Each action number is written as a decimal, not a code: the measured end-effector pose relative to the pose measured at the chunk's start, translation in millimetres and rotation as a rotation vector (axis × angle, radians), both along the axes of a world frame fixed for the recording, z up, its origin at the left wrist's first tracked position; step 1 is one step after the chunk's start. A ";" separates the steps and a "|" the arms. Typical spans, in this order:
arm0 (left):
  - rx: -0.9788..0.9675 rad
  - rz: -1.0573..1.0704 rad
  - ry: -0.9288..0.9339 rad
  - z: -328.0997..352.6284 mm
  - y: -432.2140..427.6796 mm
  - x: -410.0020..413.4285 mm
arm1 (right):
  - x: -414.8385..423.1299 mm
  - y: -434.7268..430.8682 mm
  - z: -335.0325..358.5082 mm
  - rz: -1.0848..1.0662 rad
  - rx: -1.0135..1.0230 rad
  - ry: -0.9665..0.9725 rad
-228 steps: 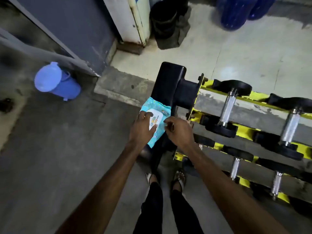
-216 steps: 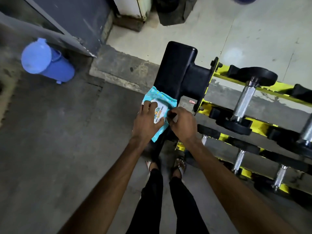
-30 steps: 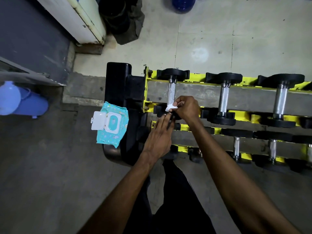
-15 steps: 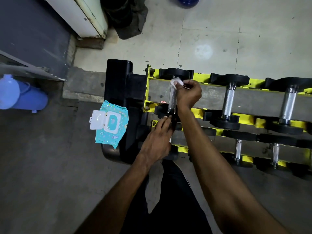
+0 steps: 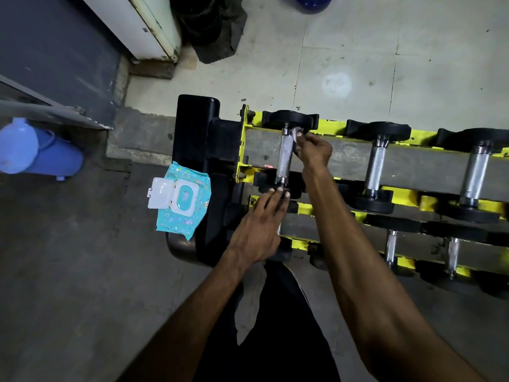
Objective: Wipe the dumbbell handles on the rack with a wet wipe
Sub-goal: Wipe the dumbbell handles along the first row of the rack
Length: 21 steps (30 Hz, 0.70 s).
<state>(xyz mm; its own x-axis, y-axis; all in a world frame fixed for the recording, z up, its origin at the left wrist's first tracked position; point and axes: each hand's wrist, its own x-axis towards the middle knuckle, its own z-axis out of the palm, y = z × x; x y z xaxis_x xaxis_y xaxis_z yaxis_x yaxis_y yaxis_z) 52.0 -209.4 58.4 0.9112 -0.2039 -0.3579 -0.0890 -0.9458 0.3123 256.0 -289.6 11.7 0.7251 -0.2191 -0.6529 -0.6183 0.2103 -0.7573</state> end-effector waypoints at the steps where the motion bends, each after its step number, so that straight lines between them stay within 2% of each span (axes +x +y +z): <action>1: -0.003 -0.002 0.002 -0.3 1.0 -0.2 | -1.5 -5.7 -0.6 0.067 -0.007 -0.020; 3: -0.012 -0.003 0.004 -0.8 3.7 -0.8 | -11.9 -20.4 -4.4 0.258 -0.091 -0.062; 6: -0.046 0.007 -0.005 -2.1 7.9 -2.3 | -42.3 -43.1 -19.4 0.532 -0.238 -0.023; 9: -0.064 0.002 -0.018 -2.6 9.0 -1.6 | -61.1 -49.2 -21.2 0.631 -0.243 -0.009; 13: -0.076 -0.030 -0.019 -1.8 6.3 4.3 | -60.9 -34.1 -15.5 0.375 -0.208 -0.020; 16: -0.066 -0.041 -0.011 1.8 5.9 8.9 | -43.9 -18.1 -10.3 0.158 -0.068 0.016; 21: -0.069 -0.050 -0.037 6.0 6.9 15.3 | 10.7 -5.8 -3.1 0.025 0.239 0.154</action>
